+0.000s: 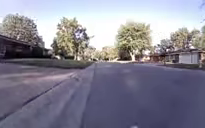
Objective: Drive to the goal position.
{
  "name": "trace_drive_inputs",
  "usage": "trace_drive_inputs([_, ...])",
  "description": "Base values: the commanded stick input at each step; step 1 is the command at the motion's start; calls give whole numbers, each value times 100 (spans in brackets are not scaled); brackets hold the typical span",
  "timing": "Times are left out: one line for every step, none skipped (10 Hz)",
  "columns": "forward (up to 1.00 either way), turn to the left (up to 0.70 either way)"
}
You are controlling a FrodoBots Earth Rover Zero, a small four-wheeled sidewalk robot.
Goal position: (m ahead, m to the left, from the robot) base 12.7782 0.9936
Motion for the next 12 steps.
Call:
trace_drive_inputs([100, 0])
trace_drive_inputs([100, 0])
trace_drive_inputs([100, 0])
trace_drive_inputs([100, 0])
trace_drive_inputs([100, 0])
trace_drive_inputs([100, 0])
trace_drive_inputs([100, 0])
trace_drive_inputs([100, 0])
trace_drive_inputs([100, 0])
trace_drive_inputs([100, 0])
trace_drive_inputs([100, 0])
trace_drive_inputs([100, 0])
